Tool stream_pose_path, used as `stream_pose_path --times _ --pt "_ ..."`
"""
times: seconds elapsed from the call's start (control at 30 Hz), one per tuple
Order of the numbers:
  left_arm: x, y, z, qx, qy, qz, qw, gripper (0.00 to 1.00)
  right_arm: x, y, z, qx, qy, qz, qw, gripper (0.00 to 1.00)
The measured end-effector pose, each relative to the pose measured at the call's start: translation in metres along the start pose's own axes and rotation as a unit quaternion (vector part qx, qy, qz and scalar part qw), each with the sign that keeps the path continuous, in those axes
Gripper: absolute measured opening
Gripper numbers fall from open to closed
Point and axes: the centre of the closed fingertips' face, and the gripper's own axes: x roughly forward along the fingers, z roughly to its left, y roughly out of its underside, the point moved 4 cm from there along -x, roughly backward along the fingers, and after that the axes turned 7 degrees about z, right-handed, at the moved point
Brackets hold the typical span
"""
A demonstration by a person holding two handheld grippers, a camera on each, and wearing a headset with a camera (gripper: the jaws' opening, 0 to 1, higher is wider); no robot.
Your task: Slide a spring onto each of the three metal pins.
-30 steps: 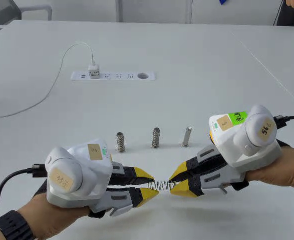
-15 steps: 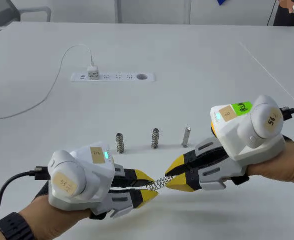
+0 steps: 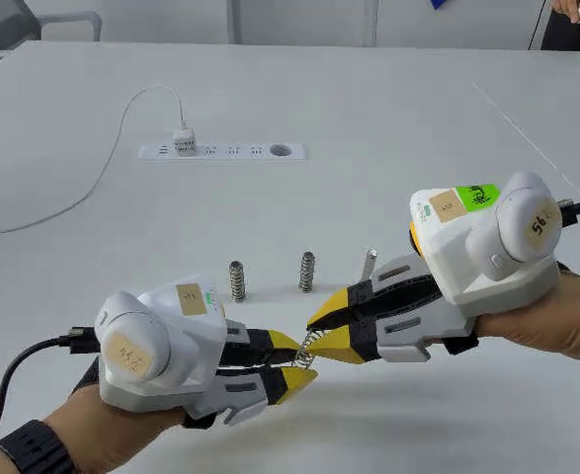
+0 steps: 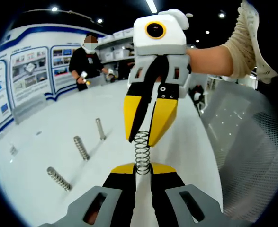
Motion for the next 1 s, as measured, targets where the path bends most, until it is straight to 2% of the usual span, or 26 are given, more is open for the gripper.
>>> stream_pose_path --times 0.27,0.43,0.73,1.0 --pt "0.001 -0.001 0.001 -0.008 -0.003 -0.004 1.0 0.11 0.001 -0.002 -0.001 0.005 0.008 -0.009 0.9999 0.11" --pt "0.001 0.0 0.002 -0.011 -0.007 -0.004 0.9999 0.12 0.001 0.0 -0.002 0.006 0.01 -0.006 0.9999 0.11" --pt "-0.004 0.002 0.007 -0.036 -0.018 -0.014 0.9991 0.25 -0.005 0.003 -0.009 0.01 0.021 -0.004 0.9997 0.11" --pt "-0.012 0.011 0.013 -0.057 -0.033 -0.016 0.9977 0.34 -0.011 0.006 -0.015 0.016 0.034 -0.003 0.9993 0.11"
